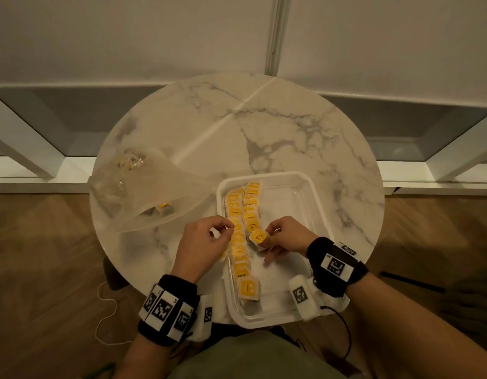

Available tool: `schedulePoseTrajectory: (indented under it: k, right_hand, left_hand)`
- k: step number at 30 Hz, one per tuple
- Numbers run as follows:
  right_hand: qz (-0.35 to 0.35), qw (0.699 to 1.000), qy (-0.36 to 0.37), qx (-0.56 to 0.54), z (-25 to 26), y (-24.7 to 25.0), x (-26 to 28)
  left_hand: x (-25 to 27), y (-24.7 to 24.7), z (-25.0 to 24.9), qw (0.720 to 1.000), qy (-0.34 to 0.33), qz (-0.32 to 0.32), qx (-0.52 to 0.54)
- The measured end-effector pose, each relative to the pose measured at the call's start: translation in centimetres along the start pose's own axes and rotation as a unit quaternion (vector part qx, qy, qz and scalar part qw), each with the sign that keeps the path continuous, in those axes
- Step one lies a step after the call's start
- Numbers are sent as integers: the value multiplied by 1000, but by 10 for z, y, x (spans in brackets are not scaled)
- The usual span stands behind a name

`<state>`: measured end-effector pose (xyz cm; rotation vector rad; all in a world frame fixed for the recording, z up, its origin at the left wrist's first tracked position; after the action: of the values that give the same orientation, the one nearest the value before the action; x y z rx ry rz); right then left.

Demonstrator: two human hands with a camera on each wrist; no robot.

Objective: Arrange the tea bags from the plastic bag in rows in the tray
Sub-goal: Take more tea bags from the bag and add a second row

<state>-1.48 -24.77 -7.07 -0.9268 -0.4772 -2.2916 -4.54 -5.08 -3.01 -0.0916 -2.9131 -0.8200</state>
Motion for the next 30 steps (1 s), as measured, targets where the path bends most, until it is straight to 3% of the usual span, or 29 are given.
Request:
schedulePoseTrajectory:
  k: [4,9,20,27,30]
  right_hand:
    - [-30,997,-38,52,-2,-4,-6]
    - [-85,970,-71,217,3,1,-10]
    - [-71,964,-84,240,6,2,-25]
    - [-86,940,-96,317,8,2,-20]
    - [-75,948,-98,294,7,3,-16]
  left_hand:
    - [3,-6,11,1000,7,9,5]
    - [7,-8,18,1000,20,22,1]
    - [6,-9,17,999,1,34,-3]
    - [6,-8,18,999,-10,32,-8]
    - [6,-8,19,999,-14,34,-5]
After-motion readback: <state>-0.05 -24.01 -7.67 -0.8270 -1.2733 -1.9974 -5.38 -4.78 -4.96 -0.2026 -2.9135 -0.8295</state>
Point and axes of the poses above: each hand's wrist, its own x-axis away from the middle knuckle, its own y-axis out of the back of the hand, z = x × y, the point moved 6 cm from there along -x, towards the middle knuckle, and after that the axes turned 8 degrees about z, right-handed, at the moved point
